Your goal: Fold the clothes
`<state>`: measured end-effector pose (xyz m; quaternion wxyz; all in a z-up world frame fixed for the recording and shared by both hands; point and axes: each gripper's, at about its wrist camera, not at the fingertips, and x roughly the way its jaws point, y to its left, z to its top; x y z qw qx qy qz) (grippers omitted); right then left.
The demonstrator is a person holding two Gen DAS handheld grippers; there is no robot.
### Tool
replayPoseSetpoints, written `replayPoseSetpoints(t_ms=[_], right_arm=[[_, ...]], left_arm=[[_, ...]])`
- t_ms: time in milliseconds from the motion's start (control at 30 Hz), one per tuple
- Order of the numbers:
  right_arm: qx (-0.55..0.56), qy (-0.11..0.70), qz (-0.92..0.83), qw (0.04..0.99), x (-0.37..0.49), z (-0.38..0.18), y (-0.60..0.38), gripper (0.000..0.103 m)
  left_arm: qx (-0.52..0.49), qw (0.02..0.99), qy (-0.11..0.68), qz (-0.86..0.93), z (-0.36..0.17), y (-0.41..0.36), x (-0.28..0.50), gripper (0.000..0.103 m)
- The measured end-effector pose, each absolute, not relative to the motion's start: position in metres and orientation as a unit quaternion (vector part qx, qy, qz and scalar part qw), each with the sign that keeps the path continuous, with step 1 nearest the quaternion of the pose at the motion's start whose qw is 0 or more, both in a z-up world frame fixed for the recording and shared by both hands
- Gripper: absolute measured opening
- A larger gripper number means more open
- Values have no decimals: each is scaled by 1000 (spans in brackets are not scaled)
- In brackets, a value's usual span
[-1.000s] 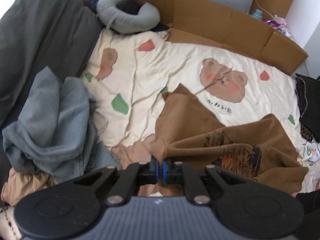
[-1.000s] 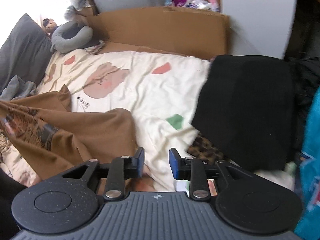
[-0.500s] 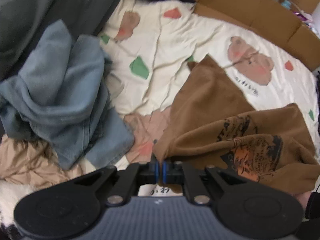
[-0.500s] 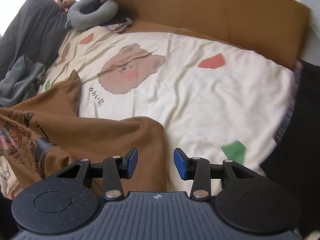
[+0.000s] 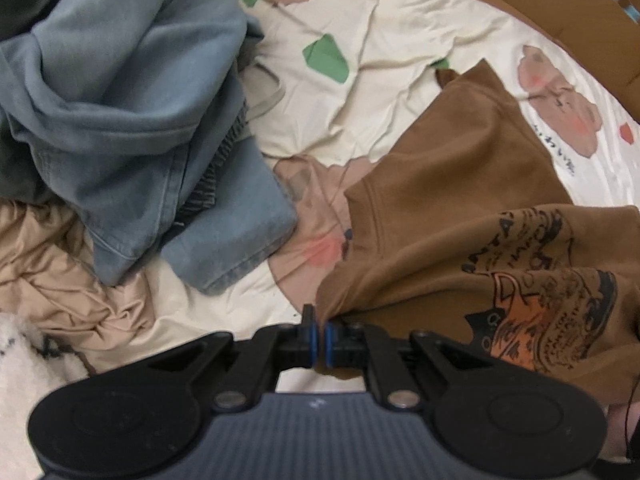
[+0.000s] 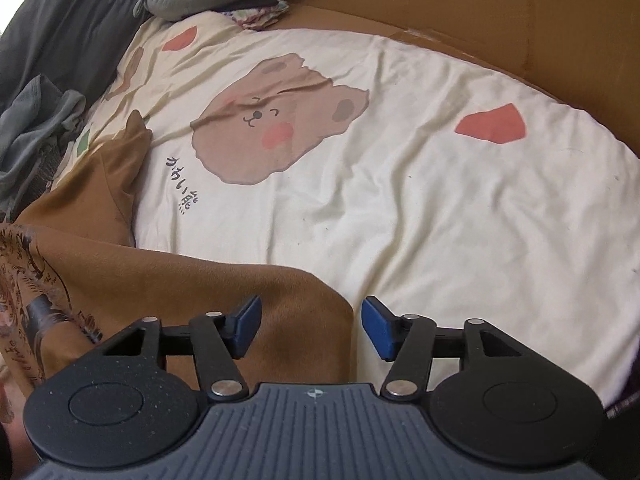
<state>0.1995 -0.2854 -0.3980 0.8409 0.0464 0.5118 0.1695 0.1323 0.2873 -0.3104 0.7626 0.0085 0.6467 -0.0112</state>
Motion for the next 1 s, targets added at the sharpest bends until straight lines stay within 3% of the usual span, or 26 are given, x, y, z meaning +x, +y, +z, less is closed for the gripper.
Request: replayPoseSetpoints(t_ms=[300, 367, 400, 433, 800, 1000], right_arm=[[27, 518, 196, 832, 213, -423, -269, 64], [16, 518, 200, 831, 211, -426, -262, 47], [3, 520, 203, 830, 210, -427, -259, 23], [-10, 521, 206, 828, 209, -427, -256, 6], [-10, 523, 156, 838, 178, -397, -288, 4], [-3, 532, 106, 840, 151, -387, -317, 3]], left_arm=[[-16, 750, 661, 12, -357, 293, 125, 5], [-22, 748, 664, 14, -365, 295, 123, 5], [-25, 747, 664, 15, -366, 296, 123, 5], [-27, 748, 663, 15, -367, 296, 123, 5], [-46, 765, 642, 2, -364, 292, 128, 7], [-50, 769, 637, -22, -365, 272, 130, 23]])
